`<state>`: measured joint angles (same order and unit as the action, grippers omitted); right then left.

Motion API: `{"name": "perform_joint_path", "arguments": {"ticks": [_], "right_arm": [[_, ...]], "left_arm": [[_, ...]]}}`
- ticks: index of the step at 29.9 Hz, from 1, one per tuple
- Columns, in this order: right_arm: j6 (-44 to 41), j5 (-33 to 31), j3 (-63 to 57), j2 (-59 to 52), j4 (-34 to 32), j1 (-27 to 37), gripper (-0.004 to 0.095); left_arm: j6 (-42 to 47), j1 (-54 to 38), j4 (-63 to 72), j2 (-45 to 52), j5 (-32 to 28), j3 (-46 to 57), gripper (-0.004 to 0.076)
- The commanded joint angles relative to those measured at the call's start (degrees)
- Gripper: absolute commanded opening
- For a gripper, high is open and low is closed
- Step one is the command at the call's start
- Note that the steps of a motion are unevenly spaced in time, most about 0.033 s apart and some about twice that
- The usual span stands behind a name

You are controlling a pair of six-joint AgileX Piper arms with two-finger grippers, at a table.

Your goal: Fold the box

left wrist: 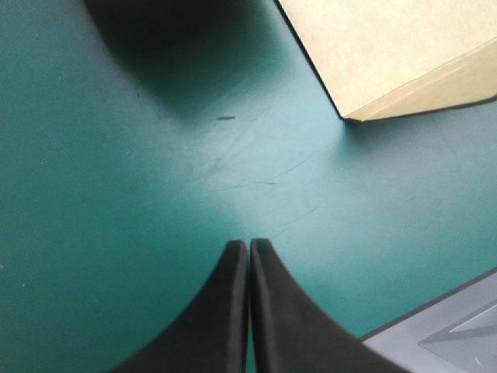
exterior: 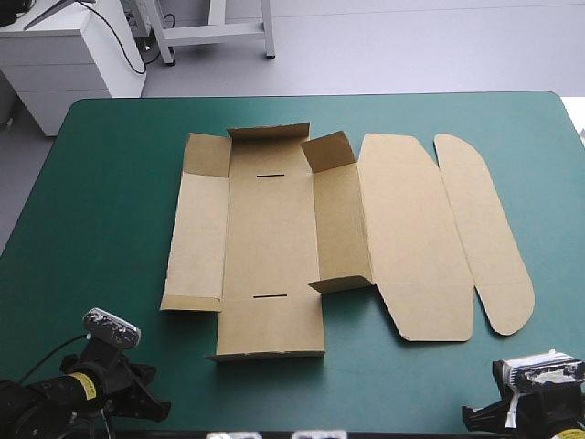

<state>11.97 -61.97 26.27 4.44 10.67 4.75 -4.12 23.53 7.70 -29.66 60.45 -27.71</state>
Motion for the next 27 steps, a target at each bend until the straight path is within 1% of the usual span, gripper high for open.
{"name": "perform_joint_path", "arguments": {"ticks": [1, 13, 19, 21, 23, 25, 27], "right_arm": [[0.2, 3.6, 1.3, 0.8, 0.7, -0.1, -0.0020], [0.2, 3.6, 1.3, 0.8, 0.7, -0.1, -0.0020], [0.2, 3.6, 1.3, 0.8, 0.7, -0.1, -0.0020], [0.2, 3.6, 1.3, 0.8, 0.7, -0.1, -0.0020], [0.2, 3.6, 1.3, 0.8, 0.7, -0.1, -0.0020], [0.2, 3.6, 1.3, 0.8, 0.7, -0.1, -0.0020], [0.2, 3.6, 1.3, 0.8, 0.7, -0.1, -0.0020]], "left_arm": [[0.1, 0.0, 0.8, -0.2, -2.4, -1.7, -0.0008], [0.1, 0.0, 0.1, -0.2, -2.3, -1.8, -0.0008], [1.4, 0.0, 0.1, -0.2, -1.9, -6.5, -0.0008], [2.3, 0.0, 0.1, -0.4, -2.9, -8.8, -0.0008], [4.8, 0.0, -0.5, -1.6, -5.8, -11.0, -0.0008], [5.7, 0.0, -2.5, -4.5, -7.4, -13.4, -0.0008], [6.2, 0.0, -5.0, -8.4, -7.4, -16.1, -0.0008]]}}
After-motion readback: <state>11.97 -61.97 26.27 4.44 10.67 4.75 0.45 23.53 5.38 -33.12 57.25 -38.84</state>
